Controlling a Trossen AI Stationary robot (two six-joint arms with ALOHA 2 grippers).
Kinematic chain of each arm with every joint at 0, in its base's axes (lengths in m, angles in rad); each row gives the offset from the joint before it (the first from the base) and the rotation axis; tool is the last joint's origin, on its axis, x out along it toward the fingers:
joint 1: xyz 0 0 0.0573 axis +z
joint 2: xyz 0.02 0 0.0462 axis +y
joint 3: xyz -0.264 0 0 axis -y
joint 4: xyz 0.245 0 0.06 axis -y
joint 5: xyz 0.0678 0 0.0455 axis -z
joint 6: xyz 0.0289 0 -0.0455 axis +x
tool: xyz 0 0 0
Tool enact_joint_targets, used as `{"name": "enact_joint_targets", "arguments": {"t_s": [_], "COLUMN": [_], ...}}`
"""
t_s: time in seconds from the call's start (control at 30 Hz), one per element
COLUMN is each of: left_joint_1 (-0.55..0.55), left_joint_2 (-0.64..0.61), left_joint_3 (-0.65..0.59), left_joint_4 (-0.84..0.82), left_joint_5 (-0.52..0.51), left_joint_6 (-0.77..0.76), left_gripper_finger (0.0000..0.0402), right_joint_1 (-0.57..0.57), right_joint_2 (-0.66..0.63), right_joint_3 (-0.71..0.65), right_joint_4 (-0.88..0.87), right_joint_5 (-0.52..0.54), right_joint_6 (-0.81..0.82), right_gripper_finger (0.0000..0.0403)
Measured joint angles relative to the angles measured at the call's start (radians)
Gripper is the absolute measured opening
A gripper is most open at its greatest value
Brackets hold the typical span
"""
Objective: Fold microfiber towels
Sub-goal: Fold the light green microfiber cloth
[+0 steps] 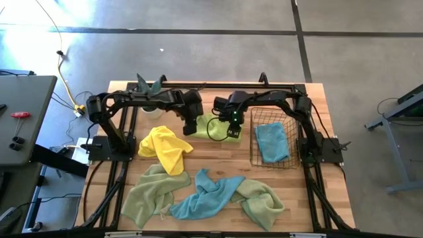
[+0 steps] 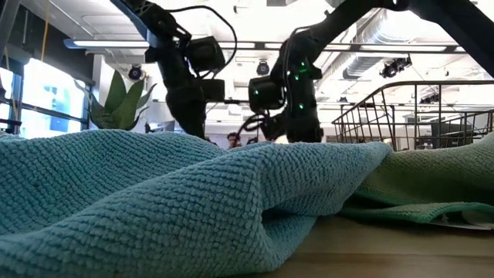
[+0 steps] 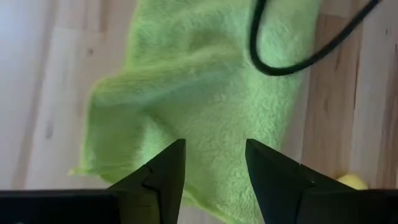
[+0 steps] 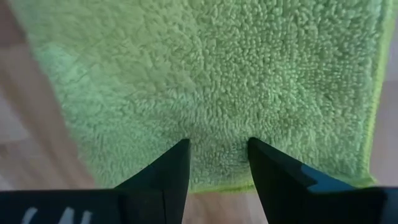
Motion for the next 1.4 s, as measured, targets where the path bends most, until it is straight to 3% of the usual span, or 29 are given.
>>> {"name": "enact_joint_targets", "arguments": {"t_s": [0.37, 0.5, 0.87, 1.1, 1.4], "left_joint_1": [-0.035, -0.039, -0.086, -0.109, -0.088], "left_joint_2": [0.000, 0.000, -0.046, -0.131, -0.095], "left_joint_3": [-0.146, -0.195, -0.245, -0.192, -0.188], "left_joint_4": [0.295, 0.274, 0.009, 0.144, 0.223], "left_joint_5": [-0.050, -0.132, -0.115, -0.173, -0.209], "left_joint_6": [-0.040, -0.049, -0.153, -0.179, -0.119], "left_gripper_finger": [0.0159, 0.0159, 0.0159, 0.0159, 0.0159], "right_joint_1": [0.017, 0.020, 0.018, 0.018, 0.017], "right_joint_2": [-0.003, -0.002, -0.002, -0.002, -0.021], "right_joint_3": [-0.020, -0.020, -0.016, -0.017, 0.072], "right_joint_4": [0.026, 0.030, 0.058, 0.069, -0.027], "right_joint_5": [0.048, 0.048, 0.044, 0.044, 0.053], "right_joint_6": [-0.014, -0.014, -0.011, -0.009, 0.018], "right_gripper_finger": [0.0158, 0.0158, 0.0158, 0.0158, 0.0158]}}
